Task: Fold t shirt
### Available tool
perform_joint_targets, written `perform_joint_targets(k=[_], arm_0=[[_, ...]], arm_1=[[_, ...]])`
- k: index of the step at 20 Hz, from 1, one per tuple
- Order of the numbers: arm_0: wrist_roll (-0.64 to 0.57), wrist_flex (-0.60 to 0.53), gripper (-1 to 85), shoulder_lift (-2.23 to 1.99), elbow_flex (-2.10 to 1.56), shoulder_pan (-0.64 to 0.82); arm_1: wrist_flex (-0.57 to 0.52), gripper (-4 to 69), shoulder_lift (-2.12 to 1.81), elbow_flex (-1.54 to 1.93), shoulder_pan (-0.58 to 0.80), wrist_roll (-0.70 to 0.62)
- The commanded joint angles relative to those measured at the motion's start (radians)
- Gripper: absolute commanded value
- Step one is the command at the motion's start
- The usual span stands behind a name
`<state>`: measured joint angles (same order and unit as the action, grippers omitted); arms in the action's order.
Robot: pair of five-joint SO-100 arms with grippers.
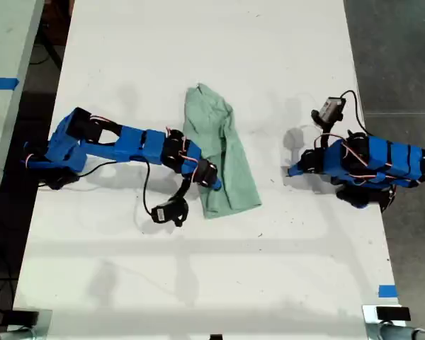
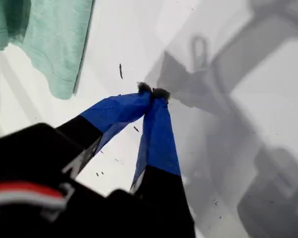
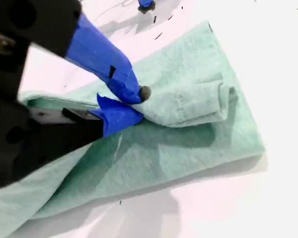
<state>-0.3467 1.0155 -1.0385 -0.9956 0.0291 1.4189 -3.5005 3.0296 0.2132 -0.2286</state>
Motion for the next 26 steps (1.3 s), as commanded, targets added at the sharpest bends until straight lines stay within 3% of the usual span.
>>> perform_joint_targets(k=[1,2,3,7,8,9,13,17,21,26], arm_0=[[-0.021,-0.081,7.6,-0.003,0.077,0.017],[-0.037,-0.089,22.1,-0.002,0.078,0.014],[-0.037,-0.08,25.0,-0.005,0.078,0.014],[-0.089,-0.057,24.5,-0.064,0.078,0.018],[-0.095,-0.025,17.9,-0.097,0.078,0.031],[-0.087,0.018,0.1,-0.14,0.077,0.051],[-0.097,0.158,0.0,-0.436,0.026,0.087],[-0.031,0.245,0.0,-0.838,-0.184,0.109],[0.018,0.011,0.0,-1.54,-0.945,0.172],[0.077,-0.167,0.0,-2.057,-1.64,0.167]], arm_1=[[0.002,0.2,-0.011,0.023,-0.006,-0.005],[0.002,0.2,-0.011,0.023,-0.006,-0.006],[0.002,0.2,-0.011,0.023,-0.006,-0.008],[0.002,0.2,-0.011,0.023,-0.006,-0.009],[0.002,0.2,-0.011,0.023,-0.006,-0.009],[0.002,0.2,-0.011,0.023,-0.006,-0.009],[0.002,0.2,-0.011,0.023,-0.008,-0.009],[0.002,0.2,-0.011,0.023,-0.008,-0.009],[0.002,0.2,-0.011,0.023,-0.008,-0.009],[0.002,0.2,-0.011,0.023,-0.006,-0.002]])
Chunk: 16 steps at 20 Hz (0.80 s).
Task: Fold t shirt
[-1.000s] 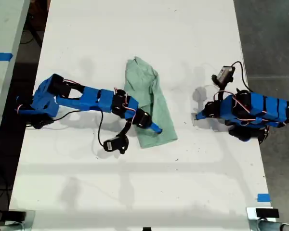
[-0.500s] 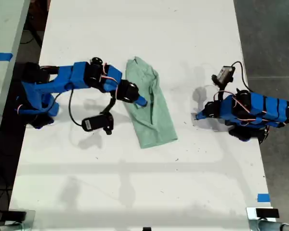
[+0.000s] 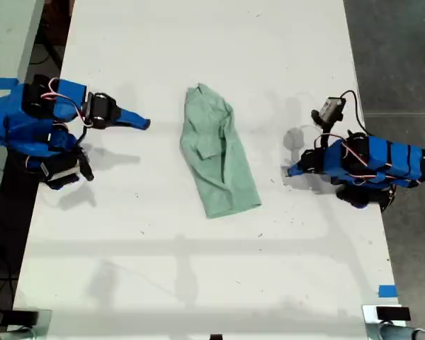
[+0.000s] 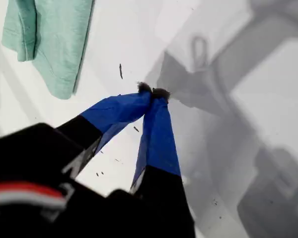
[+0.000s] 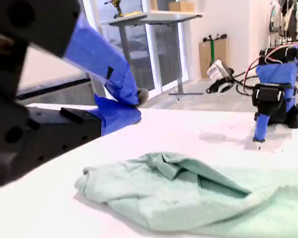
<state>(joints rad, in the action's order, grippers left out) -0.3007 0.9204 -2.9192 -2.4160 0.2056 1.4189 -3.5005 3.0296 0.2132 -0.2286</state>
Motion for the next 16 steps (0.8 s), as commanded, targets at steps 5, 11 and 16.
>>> perform_joint_targets(k=[5,11,16], arm_0=[[0.098,0.077,0.0,-0.673,-0.658,0.054],[0.153,0.087,0.0,-0.683,-0.741,0.038],[0.161,0.094,0.0,-0.683,-0.742,0.04]], arm_1=[[0.002,0.2,-0.011,0.023,-0.006,0.0],[0.002,0.2,-0.011,0.023,-0.011,0.008],[0.002,0.2,-0.011,0.023,-0.011,0.009]])
